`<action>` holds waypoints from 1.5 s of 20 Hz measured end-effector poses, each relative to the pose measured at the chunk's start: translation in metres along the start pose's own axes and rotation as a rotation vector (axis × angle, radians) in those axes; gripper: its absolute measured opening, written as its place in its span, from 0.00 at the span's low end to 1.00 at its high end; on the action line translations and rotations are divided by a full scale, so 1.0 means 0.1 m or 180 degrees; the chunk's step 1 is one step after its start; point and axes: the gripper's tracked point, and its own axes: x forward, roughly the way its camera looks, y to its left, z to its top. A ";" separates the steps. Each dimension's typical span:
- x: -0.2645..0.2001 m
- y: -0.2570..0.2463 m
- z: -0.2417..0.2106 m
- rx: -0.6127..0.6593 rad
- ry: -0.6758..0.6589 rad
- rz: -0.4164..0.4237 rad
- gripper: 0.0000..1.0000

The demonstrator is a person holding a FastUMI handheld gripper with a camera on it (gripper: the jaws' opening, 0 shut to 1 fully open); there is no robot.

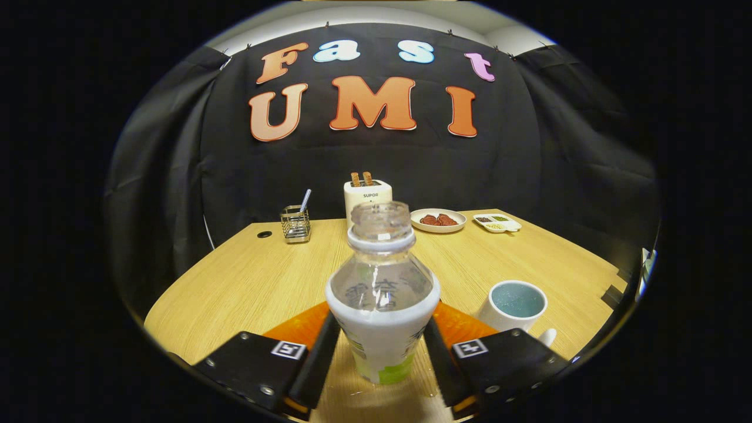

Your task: Take the bottle from table, then pour the juice into the cup, finally place the bottle on the coaster

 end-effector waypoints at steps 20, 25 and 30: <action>-0.02 0.40 0.81 0.2162 -0.0181 0.0761 0.61; 0.01 0.29 0.92 0.3002 -0.0234 0.0842 0.61; 0.07 0.16 0.91 0.3488 -0.0216 0.0789 0.61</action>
